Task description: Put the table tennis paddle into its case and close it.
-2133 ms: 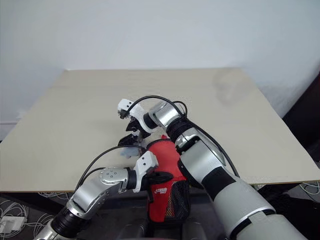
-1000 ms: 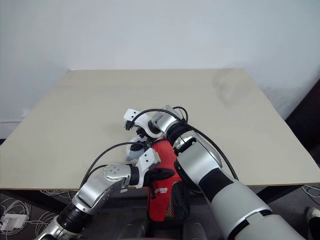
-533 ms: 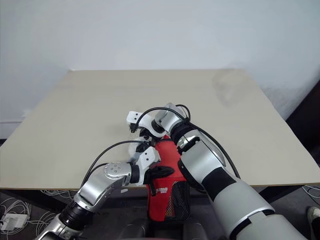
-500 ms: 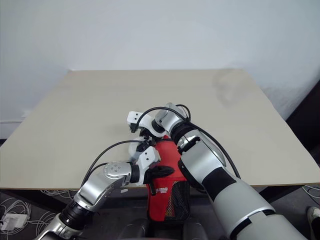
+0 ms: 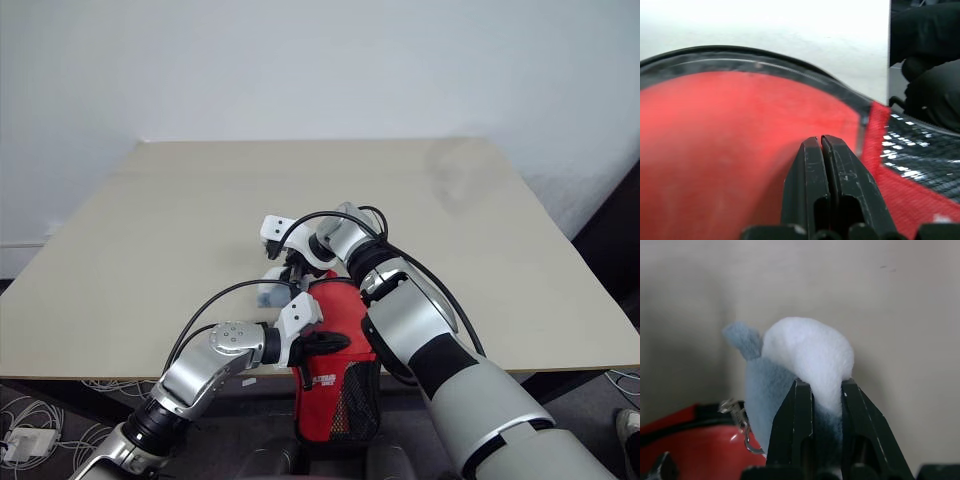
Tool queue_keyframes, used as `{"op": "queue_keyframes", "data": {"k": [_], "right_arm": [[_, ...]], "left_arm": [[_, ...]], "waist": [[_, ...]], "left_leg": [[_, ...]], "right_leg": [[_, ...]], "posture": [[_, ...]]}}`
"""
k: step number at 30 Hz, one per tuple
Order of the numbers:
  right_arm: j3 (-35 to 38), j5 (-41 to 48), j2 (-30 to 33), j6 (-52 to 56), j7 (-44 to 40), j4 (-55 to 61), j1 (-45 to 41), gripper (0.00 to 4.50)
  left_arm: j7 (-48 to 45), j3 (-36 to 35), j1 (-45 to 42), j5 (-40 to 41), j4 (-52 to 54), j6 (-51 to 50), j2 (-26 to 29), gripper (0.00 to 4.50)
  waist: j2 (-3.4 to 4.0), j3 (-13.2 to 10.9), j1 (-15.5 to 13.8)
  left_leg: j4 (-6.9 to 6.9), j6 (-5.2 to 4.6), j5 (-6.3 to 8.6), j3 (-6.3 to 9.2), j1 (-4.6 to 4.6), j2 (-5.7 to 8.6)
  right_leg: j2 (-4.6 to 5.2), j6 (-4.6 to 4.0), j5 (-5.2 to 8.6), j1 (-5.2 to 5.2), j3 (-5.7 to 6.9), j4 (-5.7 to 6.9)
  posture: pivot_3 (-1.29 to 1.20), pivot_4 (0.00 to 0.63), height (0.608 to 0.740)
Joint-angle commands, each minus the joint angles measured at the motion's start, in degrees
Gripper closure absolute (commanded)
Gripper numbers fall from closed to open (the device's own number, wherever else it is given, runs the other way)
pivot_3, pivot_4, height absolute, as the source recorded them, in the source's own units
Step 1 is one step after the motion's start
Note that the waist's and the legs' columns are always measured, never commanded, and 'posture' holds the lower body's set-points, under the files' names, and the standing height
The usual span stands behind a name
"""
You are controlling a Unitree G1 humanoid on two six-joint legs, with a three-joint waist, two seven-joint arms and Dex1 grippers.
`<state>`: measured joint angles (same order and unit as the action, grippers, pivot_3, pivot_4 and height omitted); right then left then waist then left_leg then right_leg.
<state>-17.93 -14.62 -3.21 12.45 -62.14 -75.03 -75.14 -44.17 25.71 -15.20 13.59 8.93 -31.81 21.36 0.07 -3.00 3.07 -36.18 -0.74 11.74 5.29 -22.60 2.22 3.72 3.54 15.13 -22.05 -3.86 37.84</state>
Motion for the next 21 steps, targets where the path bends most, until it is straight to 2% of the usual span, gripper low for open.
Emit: {"op": "queue_keyframes", "data": {"k": [1,11,21], "right_arm": [[4.58,2.84,-0.14,1.22,7.06,0.33,-1.3,4.32],[13.26,7.61,-2.43,4.18,20.81,-0.03,-0.57,4.32],[21.03,11.99,-2.38,2.24,36.59,0.18,-0.89,4.32]], "left_arm": [[0.04,-0.95,-1.05,-0.77,0.14,0.95,-0.31,4.5],[-0.33,-0.98,-1.34,-1.51,-0.64,1.53,-0.84,4.5],[-0.43,-1.39,-1.51,-2.11,-1.43,2.42,-0.99,4.5]], "waist": [[0.0,0.0,-0.01],[0.01,0.0,0.02],[0.01,0.0,0.11]], "left_leg": [[0.01,0.0,0.0,0.0,-0.01,0.0],[0.03,0.01,-0.02,-0.02,-0.01,0.0],[0.03,-0.01,-0.03,-0.01,-0.01,-0.01]], "right_leg": [[0.0,0.0,0.0,-0.01,-0.01,0.0],[-0.01,-0.02,-0.01,-0.03,-0.03,0.01],[-0.01,-0.03,-0.02,-0.02,-0.04,0.02]], "posture": [[0.0,0.0,0.734],[0.0,0.0,0.734],[0.0,0.0,0.734]]}}
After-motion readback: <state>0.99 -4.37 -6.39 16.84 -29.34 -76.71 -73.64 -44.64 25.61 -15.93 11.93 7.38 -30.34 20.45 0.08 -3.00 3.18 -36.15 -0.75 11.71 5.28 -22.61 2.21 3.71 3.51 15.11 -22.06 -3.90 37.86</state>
